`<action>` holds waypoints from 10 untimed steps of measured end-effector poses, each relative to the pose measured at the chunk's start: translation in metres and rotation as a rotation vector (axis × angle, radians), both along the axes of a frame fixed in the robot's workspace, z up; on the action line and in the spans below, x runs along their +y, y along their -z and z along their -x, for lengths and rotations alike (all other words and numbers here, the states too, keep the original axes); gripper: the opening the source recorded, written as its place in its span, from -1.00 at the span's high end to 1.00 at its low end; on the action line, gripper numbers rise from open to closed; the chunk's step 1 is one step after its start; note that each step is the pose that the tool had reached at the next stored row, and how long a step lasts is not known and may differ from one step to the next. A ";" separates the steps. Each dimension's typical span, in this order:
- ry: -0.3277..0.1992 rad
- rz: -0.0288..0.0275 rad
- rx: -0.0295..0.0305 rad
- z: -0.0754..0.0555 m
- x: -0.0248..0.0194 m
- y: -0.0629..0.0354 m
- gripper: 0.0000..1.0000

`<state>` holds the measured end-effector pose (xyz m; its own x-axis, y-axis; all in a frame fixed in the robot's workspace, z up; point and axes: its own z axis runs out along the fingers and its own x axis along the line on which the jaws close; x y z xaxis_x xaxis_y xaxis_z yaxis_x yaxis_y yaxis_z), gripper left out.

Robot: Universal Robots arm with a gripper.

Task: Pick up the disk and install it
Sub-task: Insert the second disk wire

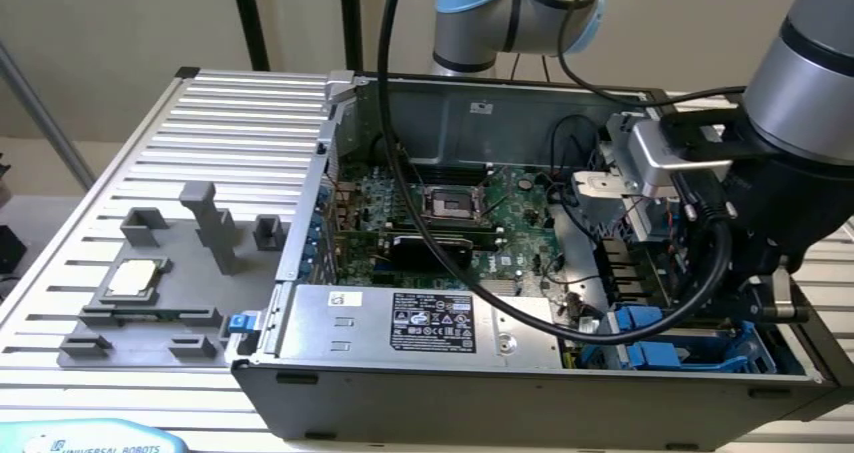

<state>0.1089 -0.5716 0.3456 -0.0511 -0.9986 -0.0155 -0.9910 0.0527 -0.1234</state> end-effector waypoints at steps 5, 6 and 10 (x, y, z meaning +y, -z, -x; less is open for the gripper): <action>0.000 0.0001 -0.0019 0.000 -0.0001 0.0034 0.67; 0.000 0.0001 -0.0022 0.000 -0.0002 0.0039 0.67; 0.000 0.0005 -0.0034 0.001 -0.0002 0.0055 0.67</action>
<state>0.1084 -0.5718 0.3402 -0.0511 -0.9986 -0.0152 -0.9905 0.0527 -0.1269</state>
